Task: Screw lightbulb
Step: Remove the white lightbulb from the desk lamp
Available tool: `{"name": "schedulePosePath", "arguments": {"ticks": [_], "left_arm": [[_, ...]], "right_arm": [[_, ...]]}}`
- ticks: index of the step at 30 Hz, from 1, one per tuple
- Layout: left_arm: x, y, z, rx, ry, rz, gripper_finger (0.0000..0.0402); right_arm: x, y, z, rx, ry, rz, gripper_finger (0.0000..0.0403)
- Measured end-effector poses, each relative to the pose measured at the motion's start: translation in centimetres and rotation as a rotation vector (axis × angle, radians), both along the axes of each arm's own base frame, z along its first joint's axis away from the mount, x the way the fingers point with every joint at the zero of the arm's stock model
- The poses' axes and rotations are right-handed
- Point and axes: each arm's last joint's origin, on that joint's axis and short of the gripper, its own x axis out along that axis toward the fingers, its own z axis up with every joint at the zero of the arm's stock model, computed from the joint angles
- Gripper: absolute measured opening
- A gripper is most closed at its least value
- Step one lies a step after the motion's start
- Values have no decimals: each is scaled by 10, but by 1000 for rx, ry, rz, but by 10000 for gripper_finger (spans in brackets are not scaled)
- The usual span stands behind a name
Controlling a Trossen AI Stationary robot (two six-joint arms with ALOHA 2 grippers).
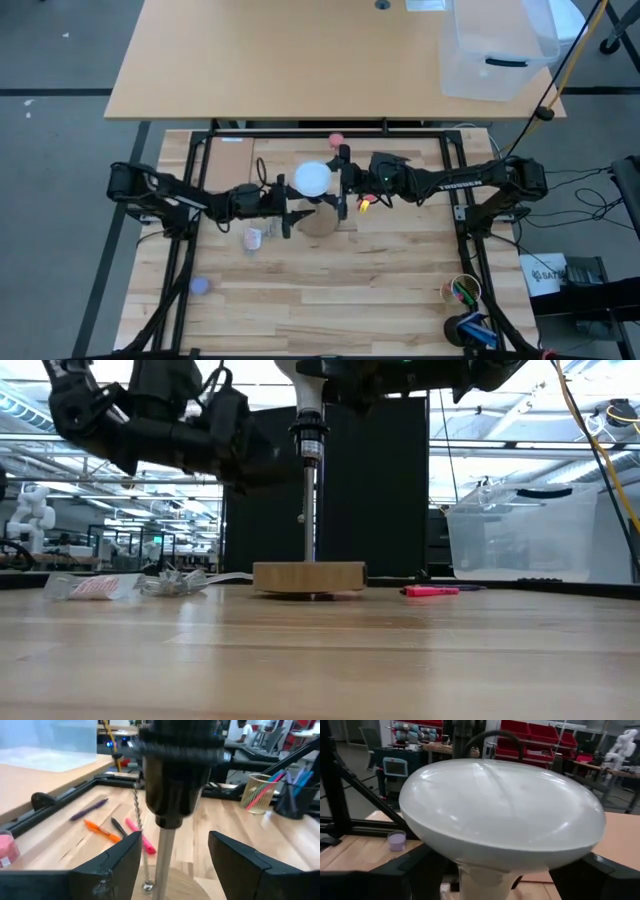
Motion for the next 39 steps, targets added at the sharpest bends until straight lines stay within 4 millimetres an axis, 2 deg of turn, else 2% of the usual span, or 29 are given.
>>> {"name": "schedulePosePath", "arguments": {"ticks": [5, 11, 17, 24, 39], "left_arm": [[8, 4, -10, 17, -93, 13, 236], [27, 6, -25, 13, -45, 45, 206], [46, 8, -32, 13, -31, 46, 135], [46, 8, -36, 26, 1, 40, 23], [46, 9, -41, 43, 68, 83, 23]], "right_arm": [[0, 0, 0, 0, 1, -7, 306], [0, 0, 0, -3, 1, -6, 306], [0, 0, 0, -3, 2, -6, 306], [0, -1, -1, -8, 5, -12, 306], [-1, 0, -10, -49, 103, 3, 306]]}}
